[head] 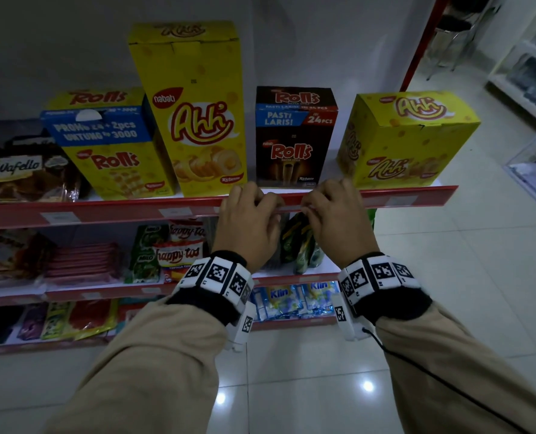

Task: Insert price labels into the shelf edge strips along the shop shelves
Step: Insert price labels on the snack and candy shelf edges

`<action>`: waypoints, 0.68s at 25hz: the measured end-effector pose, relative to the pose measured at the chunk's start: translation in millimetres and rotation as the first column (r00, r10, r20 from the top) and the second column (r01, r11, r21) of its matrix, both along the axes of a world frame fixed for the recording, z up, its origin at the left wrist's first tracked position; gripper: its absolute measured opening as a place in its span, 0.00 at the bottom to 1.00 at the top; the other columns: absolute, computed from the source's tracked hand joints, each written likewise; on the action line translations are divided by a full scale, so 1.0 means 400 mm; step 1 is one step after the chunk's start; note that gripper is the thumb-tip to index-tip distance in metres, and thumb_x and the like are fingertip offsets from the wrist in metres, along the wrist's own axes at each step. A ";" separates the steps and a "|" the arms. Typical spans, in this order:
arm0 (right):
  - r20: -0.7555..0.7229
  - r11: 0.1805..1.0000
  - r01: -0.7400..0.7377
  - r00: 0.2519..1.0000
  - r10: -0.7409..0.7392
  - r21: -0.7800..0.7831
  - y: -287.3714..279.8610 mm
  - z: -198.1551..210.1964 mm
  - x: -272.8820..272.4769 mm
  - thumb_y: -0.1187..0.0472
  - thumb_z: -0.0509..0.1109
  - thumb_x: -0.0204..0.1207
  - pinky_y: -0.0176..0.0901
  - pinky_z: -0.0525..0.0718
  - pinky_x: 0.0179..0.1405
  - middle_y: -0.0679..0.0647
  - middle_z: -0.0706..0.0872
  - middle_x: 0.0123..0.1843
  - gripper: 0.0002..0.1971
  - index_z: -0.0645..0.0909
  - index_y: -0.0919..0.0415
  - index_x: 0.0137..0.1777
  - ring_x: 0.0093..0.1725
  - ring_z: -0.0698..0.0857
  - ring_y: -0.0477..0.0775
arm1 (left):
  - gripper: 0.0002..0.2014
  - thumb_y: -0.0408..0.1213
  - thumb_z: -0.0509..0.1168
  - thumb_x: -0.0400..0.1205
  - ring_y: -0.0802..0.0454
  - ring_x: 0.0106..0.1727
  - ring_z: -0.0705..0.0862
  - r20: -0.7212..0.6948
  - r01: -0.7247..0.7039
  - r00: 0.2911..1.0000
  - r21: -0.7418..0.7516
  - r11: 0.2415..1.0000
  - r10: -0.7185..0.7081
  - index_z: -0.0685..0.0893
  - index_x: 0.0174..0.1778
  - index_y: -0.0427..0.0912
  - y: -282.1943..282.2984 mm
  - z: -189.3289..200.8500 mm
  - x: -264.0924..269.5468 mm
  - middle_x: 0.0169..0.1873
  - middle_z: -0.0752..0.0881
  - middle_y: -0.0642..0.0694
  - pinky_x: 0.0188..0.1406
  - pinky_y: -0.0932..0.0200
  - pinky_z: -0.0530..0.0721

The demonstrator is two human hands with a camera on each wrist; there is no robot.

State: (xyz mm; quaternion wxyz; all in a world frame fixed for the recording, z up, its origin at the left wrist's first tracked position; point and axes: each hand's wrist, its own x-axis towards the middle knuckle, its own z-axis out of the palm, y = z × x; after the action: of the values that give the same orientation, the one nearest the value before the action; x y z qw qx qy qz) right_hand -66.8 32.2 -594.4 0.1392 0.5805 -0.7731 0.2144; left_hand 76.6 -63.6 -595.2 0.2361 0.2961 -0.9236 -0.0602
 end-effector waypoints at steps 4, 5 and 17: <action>-0.011 0.998 0.036 0.999 -0.036 -0.041 0.001 -0.015 0.006 0.61 0.69 0.78 0.55 0.75 0.46 0.63 0.82 0.49 0.06 0.83 0.63 0.50 0.50 0.78 0.66 | 0.11 0.37 0.66 0.77 0.39 0.51 0.74 0.004 -0.012 1.000 -0.028 1.000 0.013 0.83 0.55 0.41 0.003 -0.008 -0.001 0.46 0.76 0.39 0.48 0.46 0.73; -0.011 0.998 0.039 0.999 -0.040 -0.057 0.000 -0.020 0.007 0.62 0.69 0.77 0.54 0.75 0.46 0.63 0.81 0.48 0.06 0.83 0.63 0.50 0.49 0.78 0.66 | 0.11 0.36 0.66 0.77 0.38 0.50 0.74 -0.002 -0.009 1.000 -0.038 0.999 0.009 0.83 0.54 0.41 0.003 -0.010 0.000 0.46 0.76 0.39 0.48 0.45 0.74; 0.042 0.982 0.032 0.999 -0.025 -0.184 0.001 -0.039 -0.001 0.67 0.71 0.72 0.50 0.70 0.45 0.61 0.79 0.49 0.10 0.81 0.61 0.53 0.48 0.75 0.64 | 0.12 0.27 0.65 0.75 0.38 0.50 0.76 -0.040 -0.001 0.999 -0.032 0.999 0.000 0.82 0.54 0.38 0.011 -0.009 0.015 0.47 0.79 0.39 0.44 0.45 0.76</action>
State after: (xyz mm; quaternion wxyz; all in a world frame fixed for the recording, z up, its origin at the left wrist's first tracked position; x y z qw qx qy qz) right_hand -67.2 32.7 -610.0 0.1802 0.5495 -0.7607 0.2947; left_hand 82.6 -59.2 -598.9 0.2590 0.2914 -0.9194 -0.0513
